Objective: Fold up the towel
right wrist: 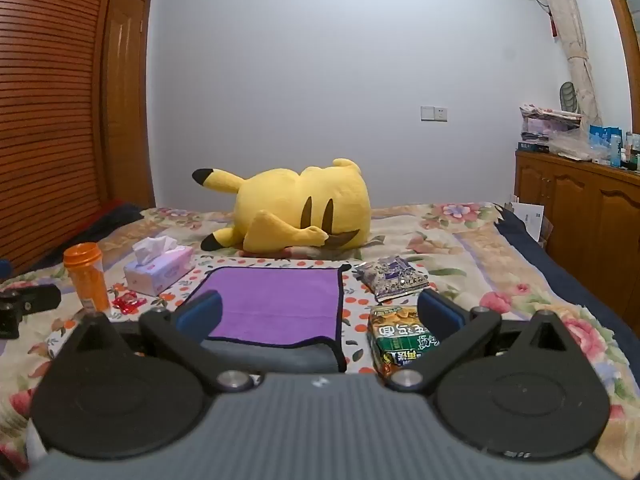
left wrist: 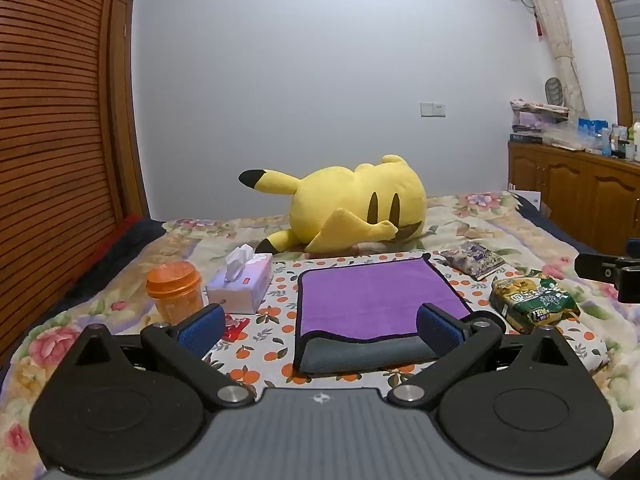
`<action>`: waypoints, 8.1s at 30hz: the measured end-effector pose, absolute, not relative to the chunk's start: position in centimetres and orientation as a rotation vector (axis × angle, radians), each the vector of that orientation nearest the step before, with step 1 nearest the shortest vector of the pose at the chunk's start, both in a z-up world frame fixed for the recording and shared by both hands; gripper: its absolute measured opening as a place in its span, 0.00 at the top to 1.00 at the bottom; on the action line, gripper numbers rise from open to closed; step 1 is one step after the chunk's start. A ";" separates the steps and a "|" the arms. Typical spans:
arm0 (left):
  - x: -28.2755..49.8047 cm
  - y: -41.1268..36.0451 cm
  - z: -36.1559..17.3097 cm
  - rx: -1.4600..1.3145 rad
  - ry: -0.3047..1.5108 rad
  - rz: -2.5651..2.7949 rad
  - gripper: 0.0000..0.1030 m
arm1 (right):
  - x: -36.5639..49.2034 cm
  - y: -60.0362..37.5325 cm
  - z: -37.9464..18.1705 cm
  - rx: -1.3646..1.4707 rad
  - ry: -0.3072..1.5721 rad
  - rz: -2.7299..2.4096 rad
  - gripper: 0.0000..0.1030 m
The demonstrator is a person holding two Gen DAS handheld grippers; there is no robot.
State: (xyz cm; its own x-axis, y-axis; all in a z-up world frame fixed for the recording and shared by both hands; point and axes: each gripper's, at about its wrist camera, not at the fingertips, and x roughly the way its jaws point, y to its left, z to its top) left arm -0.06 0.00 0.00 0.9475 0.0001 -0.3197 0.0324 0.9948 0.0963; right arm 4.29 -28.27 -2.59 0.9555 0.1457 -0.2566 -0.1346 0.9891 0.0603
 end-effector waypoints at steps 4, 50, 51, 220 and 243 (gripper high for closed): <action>-0.1 0.1 0.0 0.103 0.329 -0.016 0.00 | 4.3 -28.3 -2.6 0.040 0.262 0.139 0.00; -0.1 -0.1 0.0 0.109 0.333 -0.015 0.00 | 4.4 -28.3 -2.5 0.037 0.265 0.136 0.00; -0.1 -0.1 0.0 0.110 0.333 -0.016 0.00 | 4.4 -28.3 -2.5 0.037 0.265 0.137 0.00; 20.4 2.6 -8.4 0.102 0.683 -0.196 0.94 | 23.8 -27.7 -11.3 -0.065 0.752 0.410 0.95; 20.5 2.4 -7.0 0.112 0.598 -0.169 0.94 | 24.3 -27.8 -9.5 -0.067 0.616 0.419 0.95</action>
